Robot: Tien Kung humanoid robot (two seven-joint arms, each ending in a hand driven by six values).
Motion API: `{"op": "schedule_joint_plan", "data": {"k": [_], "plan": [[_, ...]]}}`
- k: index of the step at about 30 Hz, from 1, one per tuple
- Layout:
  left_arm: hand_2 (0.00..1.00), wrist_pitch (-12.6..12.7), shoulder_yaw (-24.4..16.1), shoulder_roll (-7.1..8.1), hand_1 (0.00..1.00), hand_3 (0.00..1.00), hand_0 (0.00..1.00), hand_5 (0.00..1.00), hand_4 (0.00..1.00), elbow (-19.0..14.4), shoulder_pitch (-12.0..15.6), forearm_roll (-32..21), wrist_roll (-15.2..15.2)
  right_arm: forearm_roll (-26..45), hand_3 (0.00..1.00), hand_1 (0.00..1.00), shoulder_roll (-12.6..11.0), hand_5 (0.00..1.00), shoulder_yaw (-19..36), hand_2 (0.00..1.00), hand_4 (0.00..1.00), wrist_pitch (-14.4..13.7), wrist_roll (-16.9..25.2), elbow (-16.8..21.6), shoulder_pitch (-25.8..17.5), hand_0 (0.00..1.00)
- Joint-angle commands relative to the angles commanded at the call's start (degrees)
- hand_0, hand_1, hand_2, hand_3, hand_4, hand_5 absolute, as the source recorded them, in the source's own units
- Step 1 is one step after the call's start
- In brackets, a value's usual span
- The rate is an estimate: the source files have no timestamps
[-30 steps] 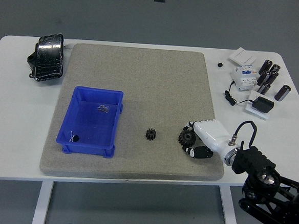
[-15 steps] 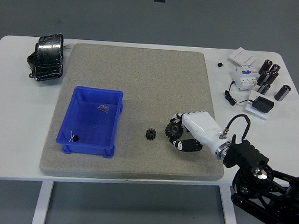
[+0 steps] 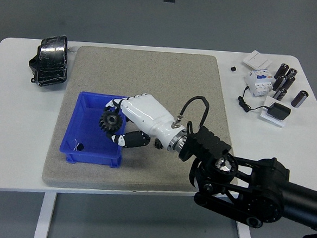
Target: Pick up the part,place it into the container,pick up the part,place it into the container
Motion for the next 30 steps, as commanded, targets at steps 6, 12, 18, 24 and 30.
{"op": "schedule_joint_plan", "data": {"k": [6,12,18,24,30], "plan": [[0.693,-0.1,-1.7,0.16,0.688,0.740,0.690,0.213,0.772,-0.2,-0.1,2.2,0.9,-2.1,0.626,0.480,4.5,0.093,-4.2,0.529,0.538,0.0,-0.2,-3.0,4.3,0.391],[0.693,-0.2,-2.3,0.13,0.688,0.740,0.690,0.213,0.773,-0.2,-0.2,2.8,1.3,-2.3,0.649,0.557,7.6,0.160,-7.1,0.595,0.513,-1.4,0.4,-7.8,6.8,0.450],[0.693,-0.3,-2.4,0.04,0.688,0.739,0.689,0.215,0.773,-0.2,-0.4,3.0,1.4,-1.5,0.655,0.595,9.1,0.174,-8.6,0.619,0.511,-2.6,1.1,-13.0,7.7,0.510],[0.693,-0.3,-2.6,0.03,0.689,0.734,0.689,0.216,0.772,-0.2,-0.4,3.2,1.4,-0.9,0.670,0.697,9.5,0.333,-8.8,0.717,0.600,-1.5,0.8,-15.5,7.6,0.658],[0.693,-0.3,-2.4,-0.05,0.688,0.735,0.689,0.217,0.772,-0.2,-0.5,2.9,1.3,-0.4,0.712,0.767,9.6,0.405,-9.4,0.786,0.710,-0.9,0.6,-16.5,7.2,0.738]]}}
